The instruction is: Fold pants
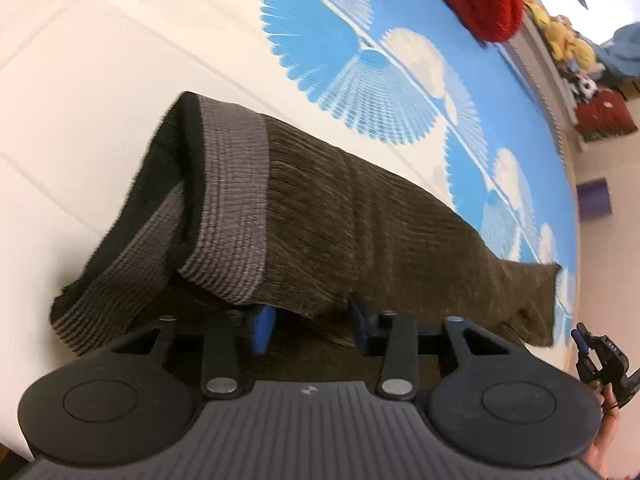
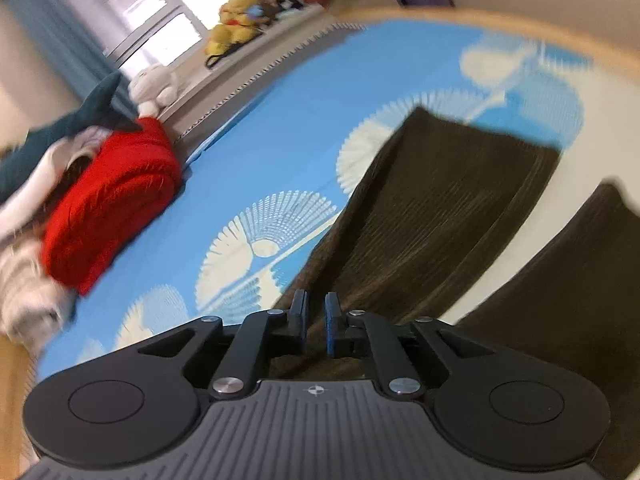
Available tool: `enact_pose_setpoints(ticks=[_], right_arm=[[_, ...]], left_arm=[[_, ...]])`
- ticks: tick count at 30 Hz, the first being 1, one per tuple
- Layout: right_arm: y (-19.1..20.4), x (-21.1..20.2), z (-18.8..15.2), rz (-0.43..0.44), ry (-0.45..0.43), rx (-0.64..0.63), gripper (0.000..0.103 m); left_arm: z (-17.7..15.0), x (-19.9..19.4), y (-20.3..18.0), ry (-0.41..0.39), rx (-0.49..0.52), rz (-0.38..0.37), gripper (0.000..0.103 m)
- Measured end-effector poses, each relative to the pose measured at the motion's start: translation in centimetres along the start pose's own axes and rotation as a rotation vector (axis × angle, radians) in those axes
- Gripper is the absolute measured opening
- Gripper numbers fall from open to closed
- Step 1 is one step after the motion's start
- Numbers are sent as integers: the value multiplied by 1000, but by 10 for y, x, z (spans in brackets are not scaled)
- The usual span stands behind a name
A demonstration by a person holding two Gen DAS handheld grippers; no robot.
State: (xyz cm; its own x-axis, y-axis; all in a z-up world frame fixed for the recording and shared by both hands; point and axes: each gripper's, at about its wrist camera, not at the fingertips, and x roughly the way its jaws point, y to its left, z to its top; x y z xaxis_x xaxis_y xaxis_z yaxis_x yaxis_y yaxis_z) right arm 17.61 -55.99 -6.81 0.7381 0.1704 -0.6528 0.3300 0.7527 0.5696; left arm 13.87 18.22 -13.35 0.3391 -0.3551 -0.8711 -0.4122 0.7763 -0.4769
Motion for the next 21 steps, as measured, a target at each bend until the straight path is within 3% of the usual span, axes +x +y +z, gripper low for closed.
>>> enact_pose_setpoints(ticks=[3,6,11,16,17,19,20,21], right_arm=[[0,35,6,-9,7,19,26],[1,70,7,-16,35,24,30],[5,116,5,-13,84,59,35],[16,142,2,-33,101,42,36],[17,145,2,-39,98,43,35],[18,147,2,-59,92,43,18],[19,146,3,-70,88,36,3],[20,143,4,-69,77,31,3]], left_arm=[[4,-2,0,-8,-13,19,22],[6,-6,-5,-32,16,47,11],[6,-13,-8,-60,24,46,9],[11,-16,-1,-46,-32,5,11],[12,-15,0,-45,-42,1,11],[13,-14,1,-41,-51,0,11],[13,-12,1,-37,-55,6,11],[13,-12,1,-35,-58,12,11]])
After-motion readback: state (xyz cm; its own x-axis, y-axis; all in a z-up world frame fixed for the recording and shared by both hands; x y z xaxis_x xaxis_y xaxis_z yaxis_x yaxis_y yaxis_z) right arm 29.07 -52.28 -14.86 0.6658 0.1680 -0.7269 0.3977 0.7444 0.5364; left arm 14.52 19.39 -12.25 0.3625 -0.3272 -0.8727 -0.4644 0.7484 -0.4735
